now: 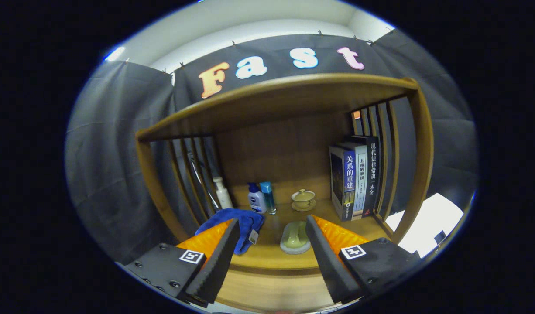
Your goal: Pull open the drawer, take out the items inside it, and place them on the countertop above the cabinet.
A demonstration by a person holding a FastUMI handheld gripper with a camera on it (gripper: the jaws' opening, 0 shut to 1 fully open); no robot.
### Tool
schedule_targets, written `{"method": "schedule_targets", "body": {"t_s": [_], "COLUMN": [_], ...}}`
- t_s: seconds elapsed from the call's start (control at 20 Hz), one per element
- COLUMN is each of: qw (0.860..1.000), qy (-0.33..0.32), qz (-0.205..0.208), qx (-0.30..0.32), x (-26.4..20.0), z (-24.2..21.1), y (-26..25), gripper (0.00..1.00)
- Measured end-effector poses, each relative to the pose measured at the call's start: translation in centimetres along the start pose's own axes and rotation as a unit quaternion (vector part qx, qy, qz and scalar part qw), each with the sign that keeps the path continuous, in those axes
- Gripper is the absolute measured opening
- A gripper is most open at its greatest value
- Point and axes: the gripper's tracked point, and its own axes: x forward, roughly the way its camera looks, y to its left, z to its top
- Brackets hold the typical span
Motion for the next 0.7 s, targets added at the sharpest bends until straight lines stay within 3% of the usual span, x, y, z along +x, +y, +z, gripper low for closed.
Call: {"method": "schedule_targets", "body": {"t_s": [0.35, 0.7], "qw": [0.995, 0.995], "qy": [-0.073, -0.077], "qz": [-0.022, 0.003], "qx": [-0.062, -0.062], "x": [-6.7, -9.3], "z": [-4.4, -12.6], "y": [1.9, 6.8], "gripper": [0.98, 0.98]}}
